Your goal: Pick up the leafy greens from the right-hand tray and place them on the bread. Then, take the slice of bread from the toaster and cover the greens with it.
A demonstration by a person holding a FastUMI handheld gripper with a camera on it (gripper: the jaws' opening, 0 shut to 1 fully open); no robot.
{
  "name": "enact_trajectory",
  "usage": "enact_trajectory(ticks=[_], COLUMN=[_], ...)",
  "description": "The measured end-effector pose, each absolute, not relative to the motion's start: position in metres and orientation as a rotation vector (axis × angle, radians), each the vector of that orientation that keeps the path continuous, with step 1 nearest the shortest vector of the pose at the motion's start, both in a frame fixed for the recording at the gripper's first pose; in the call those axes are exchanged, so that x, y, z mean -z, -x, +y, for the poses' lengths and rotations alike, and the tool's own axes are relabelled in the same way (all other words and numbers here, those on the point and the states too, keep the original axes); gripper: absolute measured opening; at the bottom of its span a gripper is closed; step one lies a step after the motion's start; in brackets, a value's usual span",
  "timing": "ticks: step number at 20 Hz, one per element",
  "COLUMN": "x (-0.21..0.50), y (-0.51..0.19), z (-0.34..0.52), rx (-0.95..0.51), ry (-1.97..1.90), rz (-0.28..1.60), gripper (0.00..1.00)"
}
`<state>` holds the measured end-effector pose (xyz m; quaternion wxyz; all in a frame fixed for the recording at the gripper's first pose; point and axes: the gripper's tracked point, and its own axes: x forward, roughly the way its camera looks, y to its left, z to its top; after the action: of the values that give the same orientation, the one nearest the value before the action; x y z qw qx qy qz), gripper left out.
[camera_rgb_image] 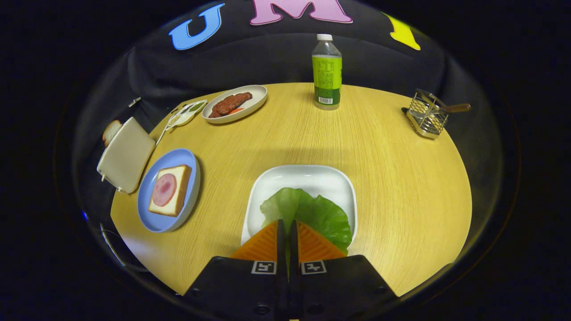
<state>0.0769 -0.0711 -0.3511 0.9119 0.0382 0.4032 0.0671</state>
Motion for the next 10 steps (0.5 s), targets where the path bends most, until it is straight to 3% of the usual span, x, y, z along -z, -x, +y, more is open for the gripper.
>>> enact_trajectory(ticks=[10], x=[0.255], y=[-0.082], z=[-0.052], rx=[-0.171], ry=[-0.087], rz=[0.705], gripper=[0.05])
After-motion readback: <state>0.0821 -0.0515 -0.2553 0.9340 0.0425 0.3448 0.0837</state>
